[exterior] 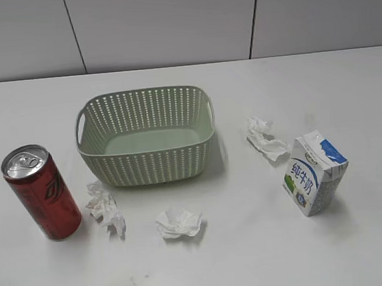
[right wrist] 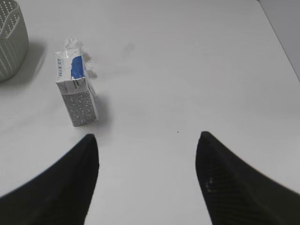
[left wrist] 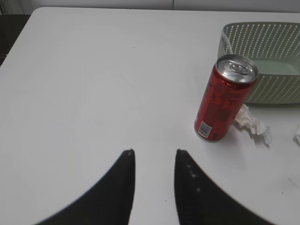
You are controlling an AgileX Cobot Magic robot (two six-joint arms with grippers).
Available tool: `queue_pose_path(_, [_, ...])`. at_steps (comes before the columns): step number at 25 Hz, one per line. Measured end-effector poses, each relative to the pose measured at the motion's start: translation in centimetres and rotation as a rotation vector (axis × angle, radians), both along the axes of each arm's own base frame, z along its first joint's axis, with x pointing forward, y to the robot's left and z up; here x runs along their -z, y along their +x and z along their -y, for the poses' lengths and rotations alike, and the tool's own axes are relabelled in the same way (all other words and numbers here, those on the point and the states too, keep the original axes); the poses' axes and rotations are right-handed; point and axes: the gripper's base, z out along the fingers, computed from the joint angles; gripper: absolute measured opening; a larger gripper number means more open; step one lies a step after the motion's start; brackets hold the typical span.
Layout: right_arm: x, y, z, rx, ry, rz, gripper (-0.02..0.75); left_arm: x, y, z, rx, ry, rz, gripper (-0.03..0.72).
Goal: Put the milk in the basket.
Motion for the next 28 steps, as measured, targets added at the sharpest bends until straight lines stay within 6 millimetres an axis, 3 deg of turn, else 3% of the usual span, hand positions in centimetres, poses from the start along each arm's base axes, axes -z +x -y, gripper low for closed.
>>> queue_pose_path(21, [-0.1,0.0,0.0,0.002,-0.003,0.005,0.524,0.0,0.0,0.0,0.0,0.0,0.0,0.233])
queue_pose_path(25, [-1.5,0.4,0.0,0.004,0.005,0.109,0.641,0.0,0.0,0.0,0.0,0.0,0.0,0.233])
queue_pose_path(28, [-2.5,1.5,0.0,0.007,0.008,0.172,0.665,0.0,0.0,0.0,0.0,0.0,0.0,0.233])
